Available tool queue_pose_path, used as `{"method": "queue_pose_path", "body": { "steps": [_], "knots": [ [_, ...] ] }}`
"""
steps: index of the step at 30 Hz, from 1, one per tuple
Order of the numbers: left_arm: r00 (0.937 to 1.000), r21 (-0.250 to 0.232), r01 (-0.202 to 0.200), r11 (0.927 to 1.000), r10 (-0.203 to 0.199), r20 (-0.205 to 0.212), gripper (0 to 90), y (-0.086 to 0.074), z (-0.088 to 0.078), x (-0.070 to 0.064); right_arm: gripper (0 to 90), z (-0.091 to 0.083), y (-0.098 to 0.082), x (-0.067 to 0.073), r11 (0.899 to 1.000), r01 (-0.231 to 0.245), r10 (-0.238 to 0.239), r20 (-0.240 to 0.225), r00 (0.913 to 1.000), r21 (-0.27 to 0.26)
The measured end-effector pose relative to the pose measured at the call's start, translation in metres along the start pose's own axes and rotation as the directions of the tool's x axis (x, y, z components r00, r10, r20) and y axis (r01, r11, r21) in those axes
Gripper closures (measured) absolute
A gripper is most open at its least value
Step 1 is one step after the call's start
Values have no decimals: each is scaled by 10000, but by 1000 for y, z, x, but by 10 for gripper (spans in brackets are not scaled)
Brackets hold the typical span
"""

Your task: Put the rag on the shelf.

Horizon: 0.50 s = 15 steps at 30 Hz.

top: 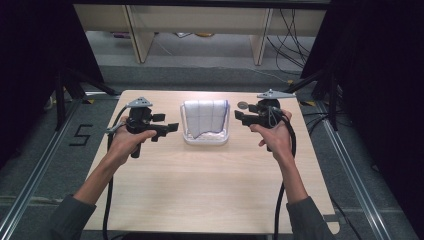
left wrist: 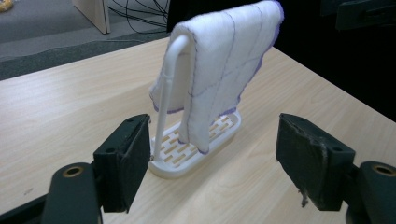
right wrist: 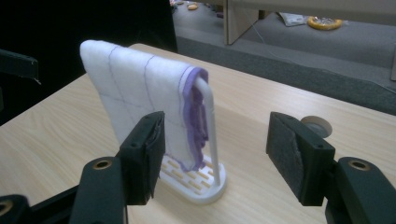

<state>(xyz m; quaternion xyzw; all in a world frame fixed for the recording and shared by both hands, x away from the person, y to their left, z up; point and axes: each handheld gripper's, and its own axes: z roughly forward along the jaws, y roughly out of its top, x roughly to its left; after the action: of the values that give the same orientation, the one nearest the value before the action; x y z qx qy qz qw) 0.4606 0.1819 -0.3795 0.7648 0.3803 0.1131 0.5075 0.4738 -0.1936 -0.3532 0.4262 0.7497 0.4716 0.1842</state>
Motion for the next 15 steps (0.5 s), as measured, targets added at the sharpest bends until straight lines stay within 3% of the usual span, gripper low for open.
{"method": "queue_pose_path", "body": {
  "steps": [1,3,5,7,8,10,11,15],
  "knots": [
    [10000,49,4,10000,-4,31,259,-1,-1,-1,385,-1,-2,2,9998,-191,191,7,9998,-27],
    [10000,-51,1,10000,-1,51,259,-5,-2,-2,383,0,-5,2,10000,1,-1,-8,10000,-62],
    [9999,-74,-27,10000,27,105,259,-8,-4,-3,382,-1,-7,6,9997,-252,252,-103,9996,37],
    [9999,-49,4,10000,-3,109,259,-11,-5,-6,379,-2,-9,7,9999,113,-113,-10,9999,-21],
    [9998,-110,-43,9999,45,177,259,-12,-5,-6,379,-2,-10,10,9999,-88,87,-141,9999,-59],
    [9996,-87,-26,10000,28,285,258,-15,-6,-9,379,-3,-11,10,9998,159,-159,-85,9998,-89],
    [9994,-124,-52,9999,56,336,258,-16,-7,-10,379,-3,-13,13,9999,-72,70,-168,9998,-76],
    [9993,-157,-56,9999,62,379,258,-21,-9,-14,373,-4,-18,17,9999,66,-70,-335,9994,-144]
  ]
}}
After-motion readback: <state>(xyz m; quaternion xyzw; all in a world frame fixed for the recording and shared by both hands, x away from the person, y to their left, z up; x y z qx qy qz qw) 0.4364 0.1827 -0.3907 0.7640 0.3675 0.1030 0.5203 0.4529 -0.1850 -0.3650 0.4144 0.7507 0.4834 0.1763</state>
